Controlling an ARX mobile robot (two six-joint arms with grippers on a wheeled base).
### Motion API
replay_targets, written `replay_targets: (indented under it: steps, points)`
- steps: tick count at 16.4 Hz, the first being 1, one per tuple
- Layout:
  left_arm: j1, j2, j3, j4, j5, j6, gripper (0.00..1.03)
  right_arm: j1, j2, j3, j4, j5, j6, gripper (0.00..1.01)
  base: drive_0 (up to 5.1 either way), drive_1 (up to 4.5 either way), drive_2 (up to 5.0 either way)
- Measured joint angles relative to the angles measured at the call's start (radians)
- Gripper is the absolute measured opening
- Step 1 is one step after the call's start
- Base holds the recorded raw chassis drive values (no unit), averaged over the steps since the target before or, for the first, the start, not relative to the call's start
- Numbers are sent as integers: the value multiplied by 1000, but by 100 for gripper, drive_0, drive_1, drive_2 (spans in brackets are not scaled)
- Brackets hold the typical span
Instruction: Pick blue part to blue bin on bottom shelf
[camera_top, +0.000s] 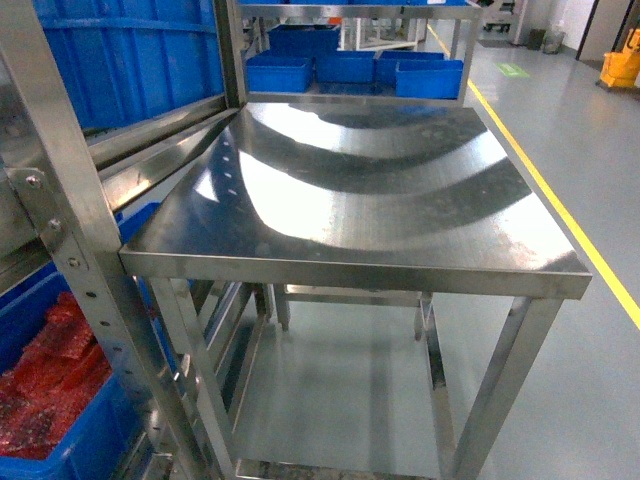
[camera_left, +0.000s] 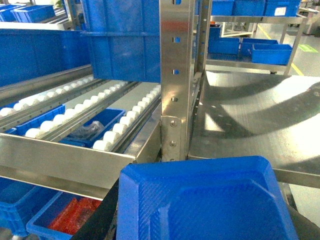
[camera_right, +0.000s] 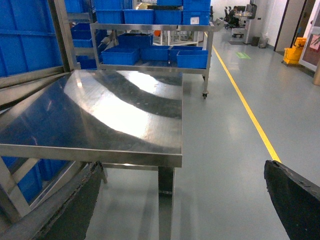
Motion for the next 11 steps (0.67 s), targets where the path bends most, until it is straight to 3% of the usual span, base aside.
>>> replay_targets:
  steps: [11]
  points:
    - [0,-4,0,0,-1,0,43,0,0,0,0,-1,0,98,-499,244,244]
